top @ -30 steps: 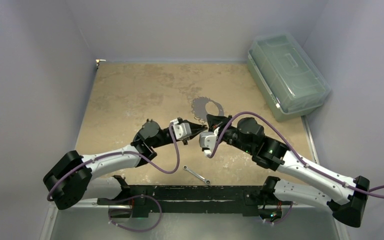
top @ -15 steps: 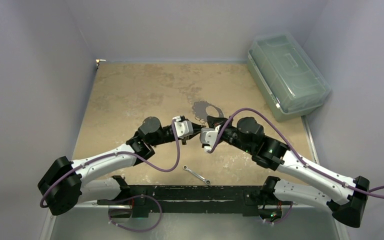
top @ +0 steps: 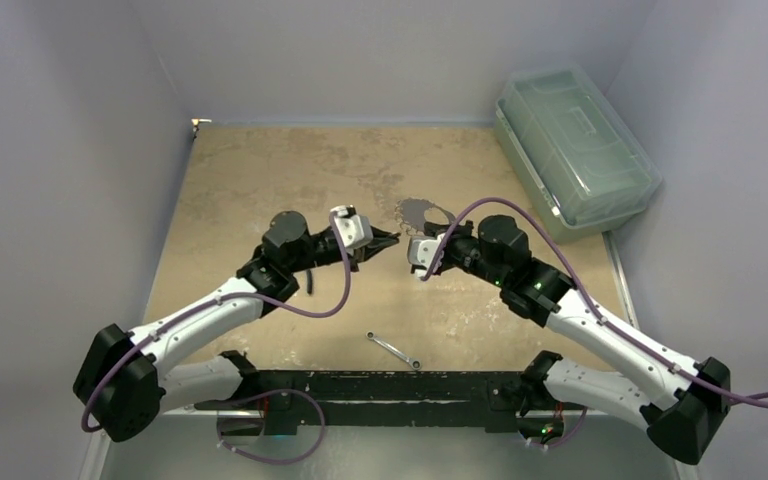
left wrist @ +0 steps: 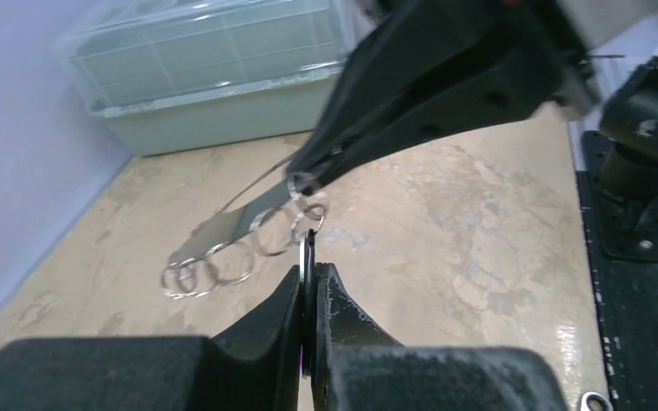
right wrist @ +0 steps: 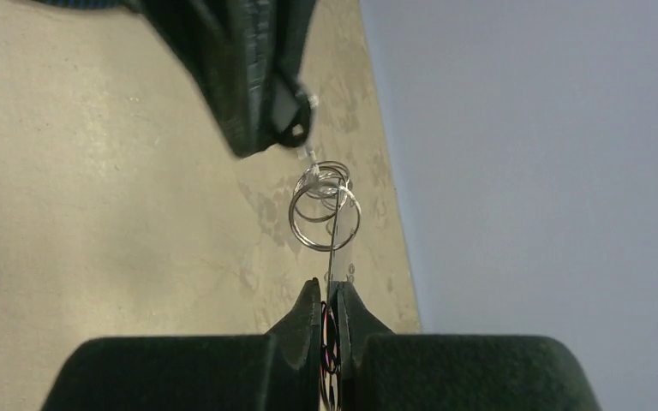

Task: Remove the keys from the keyring

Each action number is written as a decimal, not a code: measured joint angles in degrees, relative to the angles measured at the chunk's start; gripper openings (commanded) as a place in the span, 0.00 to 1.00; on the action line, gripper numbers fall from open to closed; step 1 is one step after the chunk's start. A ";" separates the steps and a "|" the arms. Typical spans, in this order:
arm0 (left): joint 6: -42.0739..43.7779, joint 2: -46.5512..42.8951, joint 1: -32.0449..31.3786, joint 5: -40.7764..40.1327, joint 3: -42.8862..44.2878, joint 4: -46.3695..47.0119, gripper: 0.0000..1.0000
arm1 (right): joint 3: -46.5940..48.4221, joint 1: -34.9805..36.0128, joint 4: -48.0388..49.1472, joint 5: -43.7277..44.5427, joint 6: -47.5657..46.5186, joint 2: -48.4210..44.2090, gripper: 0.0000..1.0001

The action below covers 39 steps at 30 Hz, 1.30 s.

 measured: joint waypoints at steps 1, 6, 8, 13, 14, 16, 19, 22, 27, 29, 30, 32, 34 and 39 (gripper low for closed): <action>-0.04 0.24 -1.07 -0.33 0.02 -0.26 0.00 | 0.11 -0.26 -0.07 -0.02 0.09 0.35 0.00; -1.33 2.69 -5.01 -0.50 0.70 -1.20 0.00 | 1.51 -0.44 -2.05 -0.22 0.90 1.97 0.00; -2.36 2.84 -2.54 0.37 1.14 -2.58 0.00 | 2.36 -0.70 -2.95 -0.17 1.27 2.01 0.00; -3.78 2.93 4.72 4.98 2.91 -3.19 0.00 | 2.99 -1.49 -3.61 -4.00 1.36 1.68 0.00; -3.80 2.95 3.78 5.22 2.99 -3.28 0.00 | 2.99 -1.86 -3.61 -4.31 1.49 1.57 0.00; -3.48 2.97 1.09 4.52 3.04 -4.15 0.00 | 3.15 -2.64 -4.52 -4.42 2.01 1.60 0.00; -3.19 3.67 -1.81 5.14 4.61 -6.73 0.00 | 5.22 -3.41 -8.24 -6.29 3.61 2.62 0.00; -2.84 4.13 0.94 6.38 7.04 -10.03 0.00 | 8.46 -4.15 -12.50 -9.77 5.62 4.31 0.00; -0.94 5.66 5.44 10.91 12.04 -18.49 0.00 | 12.35 -5.64 -19.82 -18.58 10.82 8.28 0.00; -0.37 6.93 5.79 12.17 13.84 -22.64 0.00 | 15.93 -6.56 -24.79 -21.84 12.70 11.50 0.00; -0.35 7.85 6.12 12.59 14.86 -24.55 0.00 | 19.02 -7.23 -28.37 -23.89 13.20 14.14 0.00; -0.68 9.81 6.86 12.74 16.59 -27.06 0.00 | 26.73 -8.92 -35.47 -27.63 14.05 20.48 0.00; -1.64 11.47 7.58 12.46 17.31 -28.65 0.00 | 32.63 -10.34 -39.54 -30.73 14.82 25.73 0.00; -1.81 12.59 7.78 12.11 20.22 -36.28 0.00 | 34.01 -11.56 -44.63 -35.80 15.37 28.74 0.00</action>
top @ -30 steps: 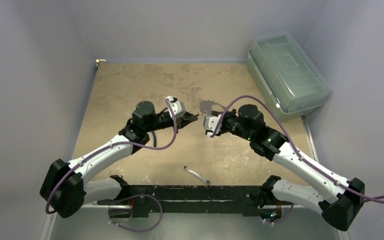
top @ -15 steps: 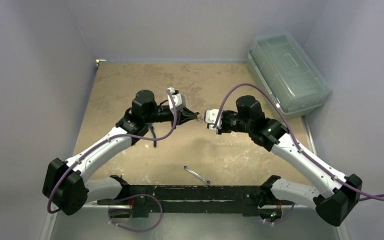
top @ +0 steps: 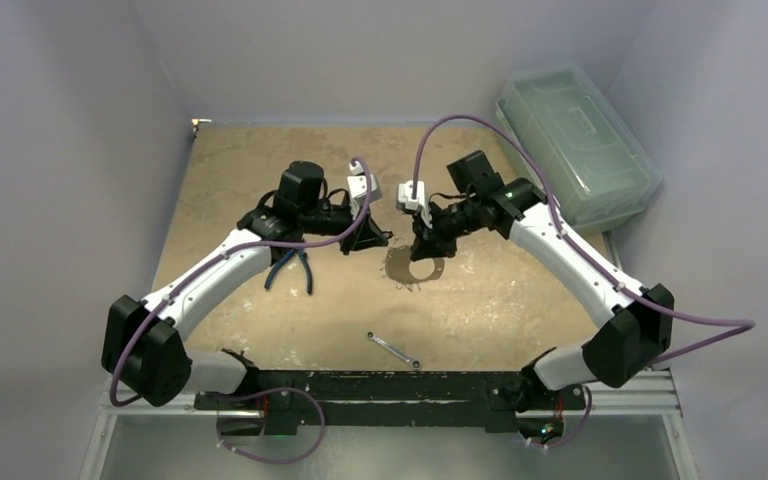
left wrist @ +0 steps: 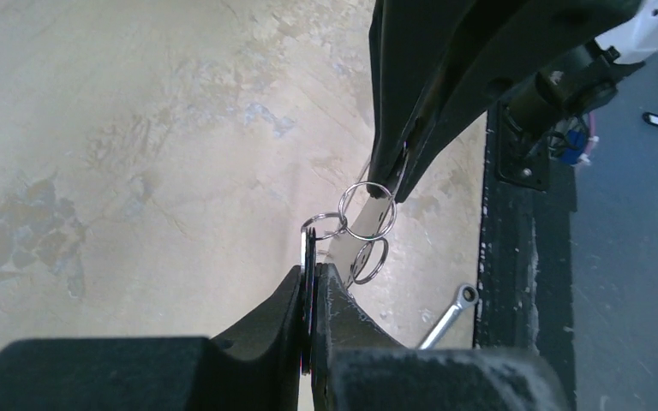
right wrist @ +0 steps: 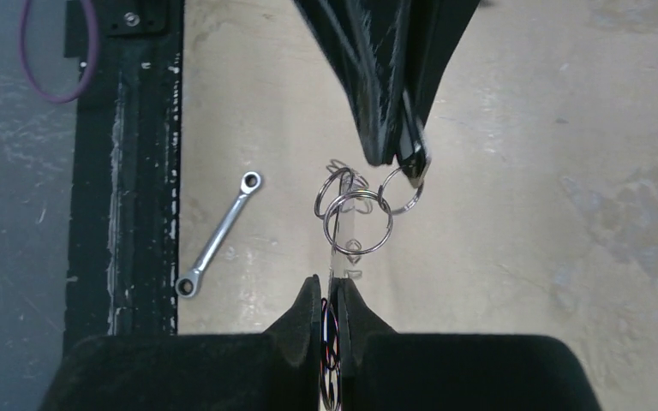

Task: Remove the keys from the keyring

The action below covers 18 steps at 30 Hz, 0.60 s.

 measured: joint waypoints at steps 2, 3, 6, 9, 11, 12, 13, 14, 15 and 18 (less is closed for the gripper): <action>0.70 -0.22 -0.13 0.07 1.99 -4.15 0.00 | -3.32 -0.22 1.07 -1.73 0.17 -1.20 0.00; 1.01 -0.59 -0.28 0.11 2.80 -6.10 0.00 | -5.22 -0.33 2.51 -2.14 0.48 -1.92 0.00; 1.84 -2.34 -1.09 0.00 3.50 -11.10 0.00 | -11.23 -0.57 8.50 -3.80 2.78 -4.59 0.00; 1.95 -4.11 -1.05 -0.72 3.50 -14.25 0.00 | -12.61 -0.50 11.72 -5.03 4.33 -5.79 0.00; 1.97 -5.40 -0.74 -1.11 3.45 -15.04 0.00 | -12.61 -0.52 13.05 -5.57 4.72 -5.84 0.00; 1.97 -6.29 -0.61 -1.20 3.30 -15.13 0.00 | -12.61 -0.55 13.84 -6.21 4.83 -5.70 0.01; 2.16 -7.19 -0.46 -1.29 3.13 -15.39 0.00 | -12.61 -0.57 14.60 -6.73 4.92 -5.60 0.02; 2.56 -7.82 -0.37 -1.31 3.04 -15.85 0.00 | -12.66 -0.55 15.37 -7.41 5.01 -5.49 0.03; 3.06 -8.48 -0.31 -1.27 3.02 -16.70 0.00 | -12.74 -0.55 16.00 -8.04 5.03 -5.33 0.04; 4.07 -8.61 -0.28 -0.83 3.02 -18.95 0.00 | -12.87 -0.55 16.96 -9.25 5.29 -4.33 0.04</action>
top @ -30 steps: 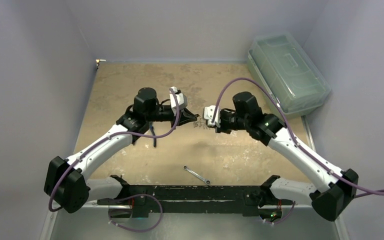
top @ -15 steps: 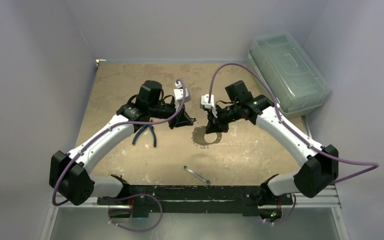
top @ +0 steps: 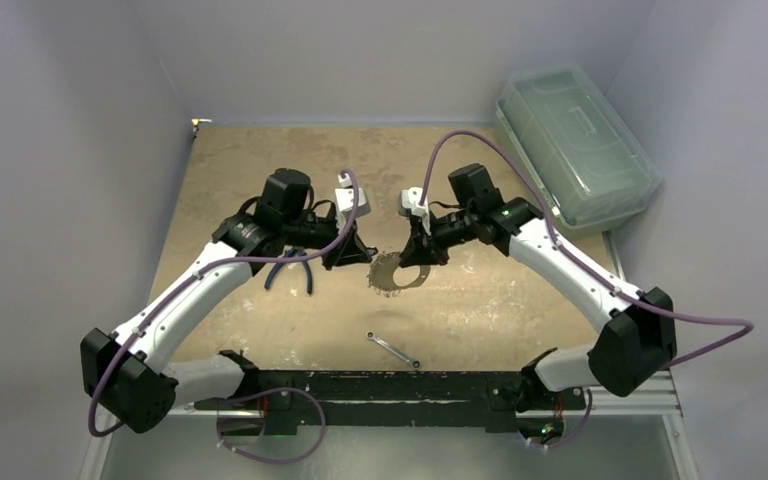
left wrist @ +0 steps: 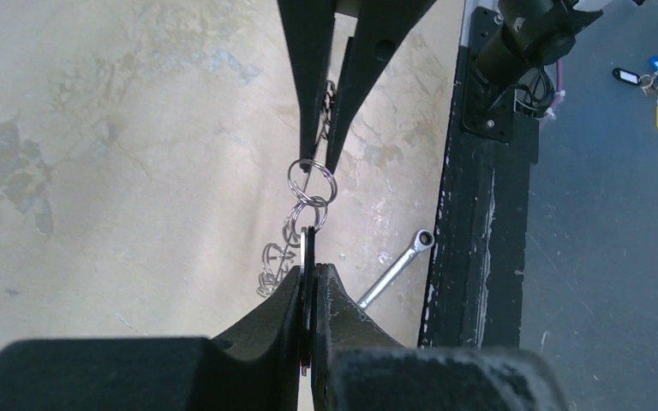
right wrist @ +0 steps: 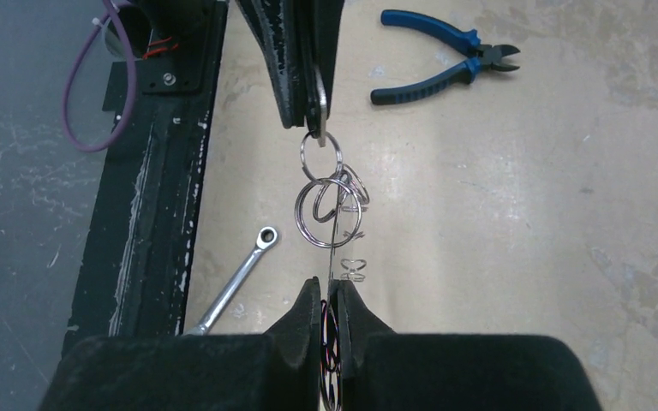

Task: Remove the keys from the keyring

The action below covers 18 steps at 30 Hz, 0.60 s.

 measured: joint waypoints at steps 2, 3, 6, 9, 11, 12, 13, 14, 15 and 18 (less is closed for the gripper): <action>0.79 0.87 -0.02 0.31 0.09 -1.53 0.00 | -0.09 -0.02 0.20 -0.33 0.31 1.44 0.06; 0.96 1.62 -0.04 0.57 0.20 -2.34 0.00 | -0.09 -0.02 0.22 -0.33 0.52 2.21 0.08; 0.79 3.85 -0.31 1.22 0.39 -3.43 0.00 | -0.09 -0.24 0.24 -0.33 0.74 4.55 0.13; -0.81 4.96 -0.55 1.29 0.37 -2.51 0.00 | -0.04 -0.39 0.48 -0.39 0.85 6.62 0.18; -2.60 5.07 -0.57 1.44 -0.13 -0.52 0.00 | -0.04 -0.37 0.85 -0.68 0.85 7.82 0.26; -3.69 5.07 -0.57 1.57 -0.63 0.57 0.00 | -0.04 -0.37 1.09 -0.76 0.79 8.44 0.30; -4.59 5.07 -0.57 1.64 -1.29 1.68 0.00 | -0.04 -0.39 1.31 -0.76 0.85 8.90 0.33; -5.66 5.09 -0.57 1.68 -2.01 2.56 0.00 | -0.04 -0.42 1.62 -0.76 0.90 9.27 0.37; -6.78 5.14 -0.57 1.68 -2.78 3.30 0.00 | -0.04 -0.44 2.01 -0.74 0.92 9.64 0.39; -9.14 5.46 -0.57 1.73 -4.11 4.87 0.00 | -0.04 -0.57 2.97 -0.79 0.87 10.71 0.43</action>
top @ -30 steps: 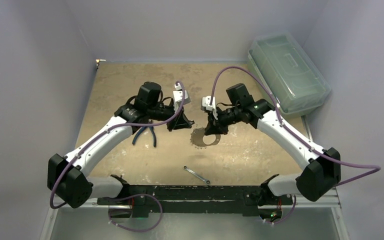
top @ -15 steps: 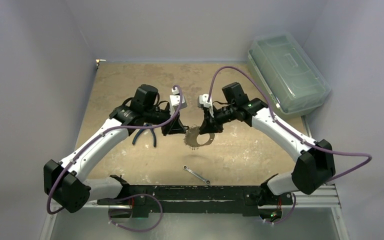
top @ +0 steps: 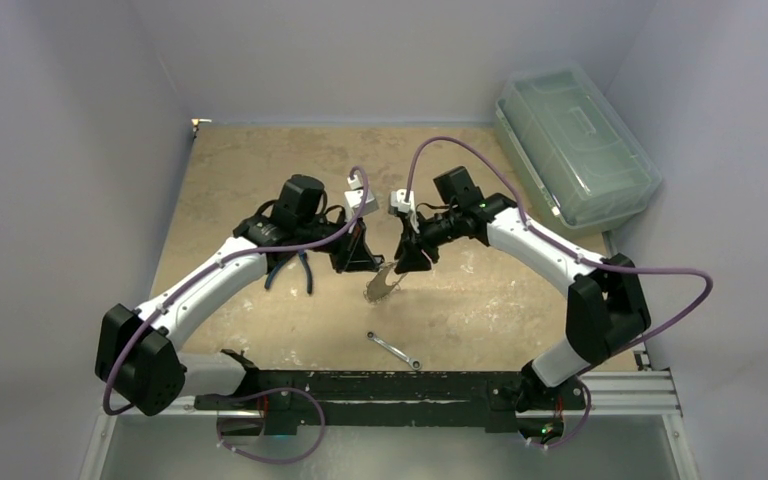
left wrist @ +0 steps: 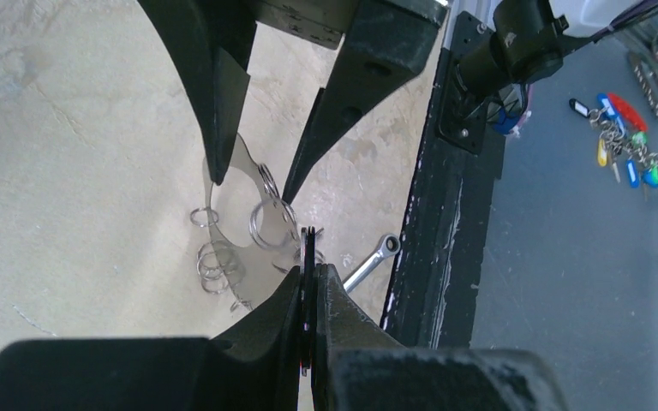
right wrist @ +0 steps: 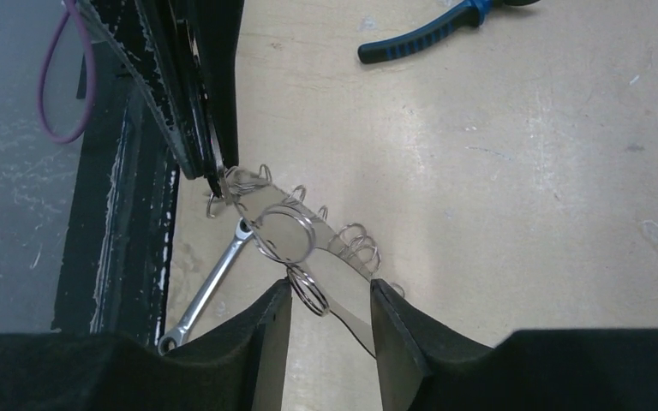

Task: Remove the keys from the keyring

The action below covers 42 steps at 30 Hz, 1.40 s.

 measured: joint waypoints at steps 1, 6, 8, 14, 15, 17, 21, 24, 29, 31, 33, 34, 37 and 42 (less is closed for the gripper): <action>-0.74 0.17 0.00 0.00 -0.13 0.24 0.00 | 0.00 -0.09 0.24 -0.02 -0.02 0.15 0.45; -3.58 0.50 0.04 -0.04 -0.35 2.21 0.00 | 0.00 -0.22 1.55 -0.44 0.11 0.28 0.52; -4.26 0.55 0.07 -0.07 -0.35 2.73 0.00 | 0.02 -0.39 1.73 -0.42 0.15 0.22 0.58; -7.17 0.90 0.46 0.22 -0.35 3.58 0.00 | 1.51 -1.60 1.75 -0.28 0.83 -1.40 0.68; -8.15 0.94 0.61 0.37 -0.35 3.98 0.00 | 1.86 -1.81 1.75 -0.22 0.96 -2.10 0.69; -9.66 1.05 0.98 0.57 -0.35 4.57 0.00 | 2.45 -2.27 1.75 0.11 1.22 -3.63 0.68; -12.46 1.29 1.55 0.57 -0.35 5.60 0.00 | 3.69 -3.15 1.70 0.50 1.38 -5.77 0.64; -14.19 1.42 1.84 0.46 -0.35 6.38 0.00 | 3.78 -3.43 1.53 0.46 2.01 -6.45 0.56; -16.35 1.57 2.14 0.28 -0.35 7.56 0.00 | 3.72 -3.48 1.66 0.15 5.99 -6.54 0.49; -17.18 1.62 2.19 0.26 -0.35 7.87 0.00 | 3.37 -3.48 2.56 0.09 8.11 -6.71 0.50; -17.59 1.68 2.32 0.35 -0.35 8.17 0.00 | 1.88 -3.48 4.09 0.15 10.43 -7.56 0.51; -17.57 1.73 2.38 0.50 -0.35 8.46 0.00 | 0.92 -3.48 4.83 0.28 11.23 -8.15 0.51; -16.87 1.86 2.45 2.27 -0.35 8.98 0.00 | -0.87 -3.48 5.81 0.13 11.58 -9.46 0.50; -12.74 2.36 2.45 6.12 -0.35 8.44 0.00 | -1.99 -3.48 6.73 -1.40 7.52 -10.16 0.48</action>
